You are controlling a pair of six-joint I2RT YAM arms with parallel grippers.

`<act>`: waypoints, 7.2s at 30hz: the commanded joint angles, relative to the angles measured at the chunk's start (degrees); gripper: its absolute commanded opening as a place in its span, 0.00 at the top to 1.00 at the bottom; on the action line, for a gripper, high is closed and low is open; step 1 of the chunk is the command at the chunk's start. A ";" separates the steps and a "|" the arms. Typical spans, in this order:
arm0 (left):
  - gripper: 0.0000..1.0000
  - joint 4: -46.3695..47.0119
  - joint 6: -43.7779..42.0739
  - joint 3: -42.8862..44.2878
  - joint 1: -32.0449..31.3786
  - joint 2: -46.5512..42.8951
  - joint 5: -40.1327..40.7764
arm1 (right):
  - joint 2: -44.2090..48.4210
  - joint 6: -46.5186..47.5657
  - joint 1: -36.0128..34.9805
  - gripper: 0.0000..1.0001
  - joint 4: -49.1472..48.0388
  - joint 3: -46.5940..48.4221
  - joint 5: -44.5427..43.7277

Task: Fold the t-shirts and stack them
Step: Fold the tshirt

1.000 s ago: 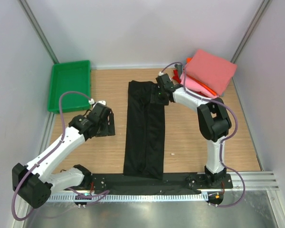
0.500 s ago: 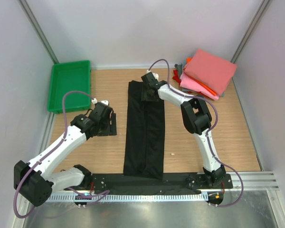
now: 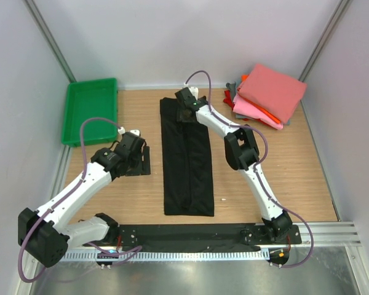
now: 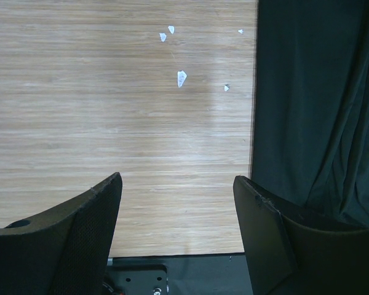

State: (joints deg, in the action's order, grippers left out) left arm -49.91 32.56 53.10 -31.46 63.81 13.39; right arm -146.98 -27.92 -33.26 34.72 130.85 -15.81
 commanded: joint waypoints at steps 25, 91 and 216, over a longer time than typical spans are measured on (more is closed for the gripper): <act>0.40 11.05 17.78 -14.16 -7.28 -6.08 -10.40 | 68.38 -10.83 -0.84 0.34 -8.17 -71.70 9.04; 0.98 0.43 39.61 -6.35 -31.65 -1.06 6.39 | 89.95 -31.68 -25.37 0.99 -4.42 -92.10 3.01; 0.58 -10.93 -0.48 70.15 14.85 64.09 -6.70 | 25.11 5.69 14.80 0.51 2.48 -22.45 23.28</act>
State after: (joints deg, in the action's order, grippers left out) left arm -60.97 32.73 129.84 -15.94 137.97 6.70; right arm -133.08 -22.98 -18.00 39.05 114.26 8.47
